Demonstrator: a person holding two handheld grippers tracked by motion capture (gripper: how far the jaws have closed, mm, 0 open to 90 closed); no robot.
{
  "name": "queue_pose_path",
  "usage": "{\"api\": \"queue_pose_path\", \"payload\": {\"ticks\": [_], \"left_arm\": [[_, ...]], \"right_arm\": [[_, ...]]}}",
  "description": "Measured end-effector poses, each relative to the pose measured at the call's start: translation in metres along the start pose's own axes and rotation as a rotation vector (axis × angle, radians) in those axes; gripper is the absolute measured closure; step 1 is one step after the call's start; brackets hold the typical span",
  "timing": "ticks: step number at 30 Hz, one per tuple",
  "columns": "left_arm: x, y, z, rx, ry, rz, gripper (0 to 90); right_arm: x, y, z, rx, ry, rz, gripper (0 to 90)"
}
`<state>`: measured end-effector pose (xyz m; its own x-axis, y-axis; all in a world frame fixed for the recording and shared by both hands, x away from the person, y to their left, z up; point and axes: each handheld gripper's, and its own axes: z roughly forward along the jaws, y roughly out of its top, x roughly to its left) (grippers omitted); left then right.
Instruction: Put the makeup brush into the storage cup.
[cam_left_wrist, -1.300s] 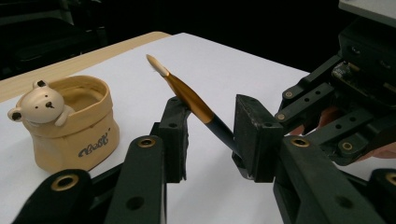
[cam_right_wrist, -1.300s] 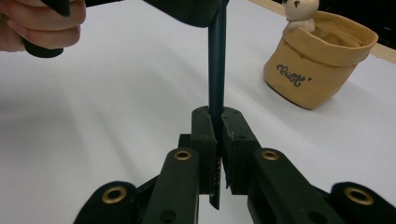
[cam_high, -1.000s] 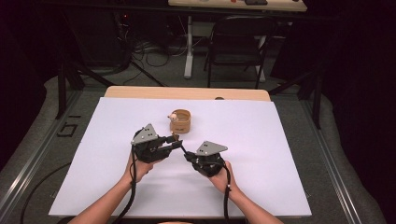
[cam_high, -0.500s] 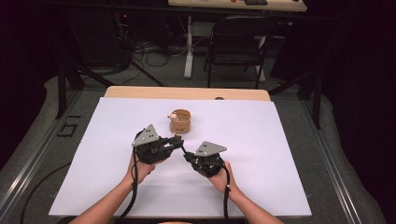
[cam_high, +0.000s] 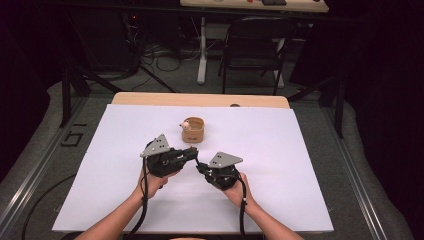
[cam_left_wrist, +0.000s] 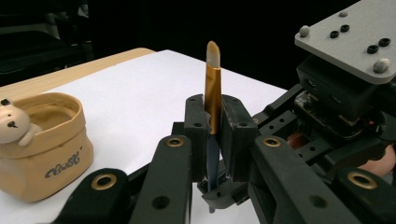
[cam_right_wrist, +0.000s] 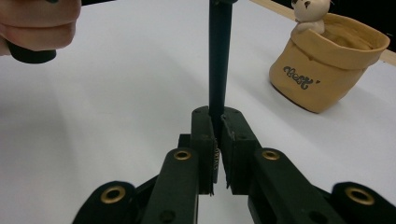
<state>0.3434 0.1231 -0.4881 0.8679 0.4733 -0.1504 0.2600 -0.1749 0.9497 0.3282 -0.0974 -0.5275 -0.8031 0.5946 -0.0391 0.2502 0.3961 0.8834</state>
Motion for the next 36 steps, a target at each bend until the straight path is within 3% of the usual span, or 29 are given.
{"api": "queue_pose_path", "payload": {"ticks": [9,16,26,36], "left_arm": [[-0.002,0.002,-0.002,0.013,-0.012,0.020,83.9],[-0.005,0.004,-0.003,0.018,-0.002,0.048,83.8],[-0.003,0.005,-0.007,0.030,0.030,0.076,83.7],[0.002,0.005,-0.012,0.032,0.054,0.079,83.7]], "right_arm": [[0.000,0.001,-0.001,0.000,-0.001,-0.001,82.7],[-0.003,0.001,-0.003,0.007,-0.014,0.005,65.9],[-0.004,0.003,-0.007,0.018,-0.045,0.022,32.1],[-0.007,0.004,-0.012,0.018,-0.050,0.027,17.8]]}}
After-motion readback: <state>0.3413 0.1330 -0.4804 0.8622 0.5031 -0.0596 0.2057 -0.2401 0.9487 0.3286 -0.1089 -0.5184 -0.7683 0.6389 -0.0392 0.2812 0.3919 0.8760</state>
